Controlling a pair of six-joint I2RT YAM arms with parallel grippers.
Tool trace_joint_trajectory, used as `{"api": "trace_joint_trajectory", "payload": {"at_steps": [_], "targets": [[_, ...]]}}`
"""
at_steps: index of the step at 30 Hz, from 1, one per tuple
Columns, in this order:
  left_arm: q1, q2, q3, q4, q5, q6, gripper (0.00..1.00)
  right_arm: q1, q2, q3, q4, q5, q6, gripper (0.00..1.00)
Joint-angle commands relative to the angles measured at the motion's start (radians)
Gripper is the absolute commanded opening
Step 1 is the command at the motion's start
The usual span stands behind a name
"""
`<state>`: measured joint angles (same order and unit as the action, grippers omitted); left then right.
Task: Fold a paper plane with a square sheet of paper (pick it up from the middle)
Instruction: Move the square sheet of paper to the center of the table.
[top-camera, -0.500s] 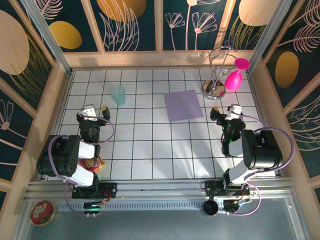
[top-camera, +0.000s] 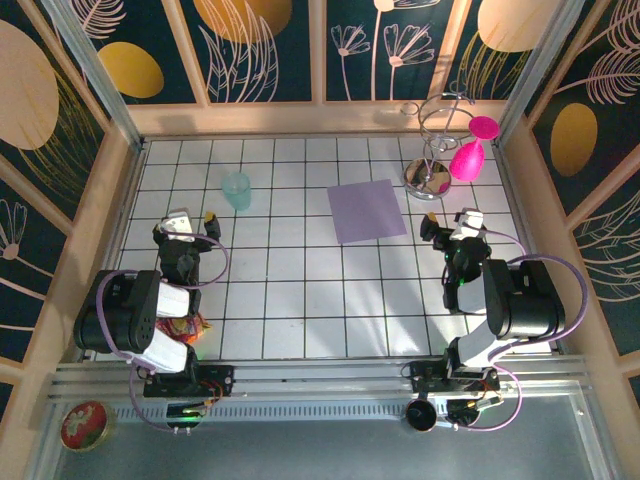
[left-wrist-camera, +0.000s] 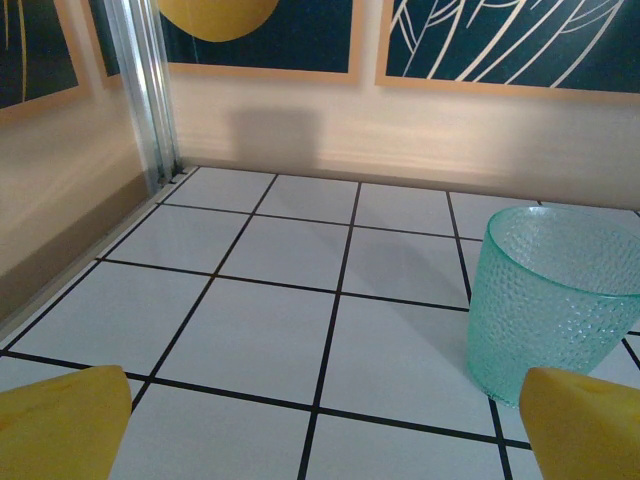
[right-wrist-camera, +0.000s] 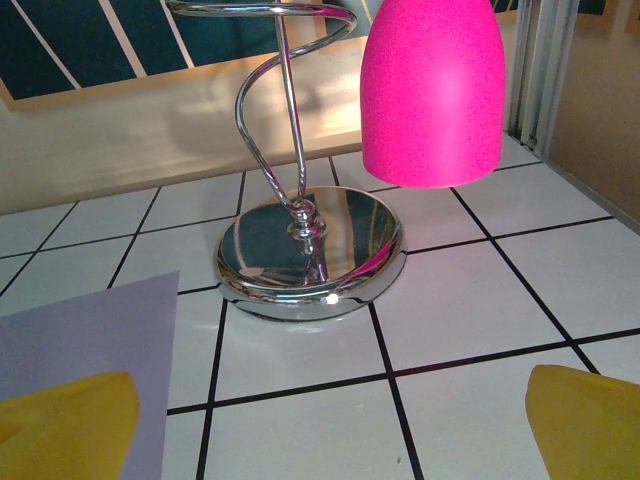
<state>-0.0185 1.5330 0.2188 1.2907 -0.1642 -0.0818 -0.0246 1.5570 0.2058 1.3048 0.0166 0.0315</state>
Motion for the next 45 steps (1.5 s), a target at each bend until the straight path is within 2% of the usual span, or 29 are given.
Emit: {"api": "trace_joint_trajectory", "payload": {"at_steps": [1,14,17,20,22,24,28,31,33,36,38,40,45], "targets": [[0.006,0.003,0.005,0.041,0.012,0.004,0.99,-0.006,0.004,0.013,0.020,-0.006,-0.010,0.99],[0.006,0.003,0.004,0.045,0.012,0.004,0.99,-0.005,0.003,0.013,0.020,-0.006,-0.011,0.99],[0.006,0.000,-0.020,0.085,0.028,0.009,0.99,-0.006,0.004,0.011,0.025,-0.006,-0.013,0.99],[0.006,-0.008,-0.064,0.160,-0.003,-0.005,0.99,0.001,-0.033,-0.001,0.017,-0.006,-0.021,0.99],[0.006,-0.047,-0.094,0.179,-0.012,-0.006,0.99,0.015,-0.095,0.010,-0.055,0.030,-0.031,0.99],[0.006,-0.119,-0.108,0.140,-0.037,-0.015,0.99,0.026,-0.173,0.054,-0.201,0.059,-0.033,0.99],[0.006,-0.291,-0.062,-0.124,-0.059,-0.059,0.99,0.045,-0.275,0.169,-0.487,0.083,0.049,0.99],[0.007,-0.404,-0.003,-0.330,-0.108,-0.194,0.99,0.057,-0.298,0.293,-0.733,0.087,0.187,0.99],[0.006,-0.467,0.032,-0.454,-0.111,-0.332,0.99,0.069,-0.269,0.394,-0.908,0.049,0.268,0.99],[0.006,-0.512,0.063,-0.538,-0.033,-0.485,0.99,0.124,-0.193,0.504,-1.052,0.028,0.351,0.99],[0.006,-0.517,0.069,-0.551,0.053,-0.566,0.99,0.170,-0.132,0.567,-1.111,-0.033,0.377,0.99],[0.006,-0.494,0.077,-0.534,0.166,-0.614,0.99,0.220,-0.066,0.629,-1.158,-0.082,0.399,0.93],[0.005,-0.383,0.109,-0.495,0.369,-0.751,0.99,0.316,0.076,0.738,-1.189,-0.103,0.477,0.92]]}}
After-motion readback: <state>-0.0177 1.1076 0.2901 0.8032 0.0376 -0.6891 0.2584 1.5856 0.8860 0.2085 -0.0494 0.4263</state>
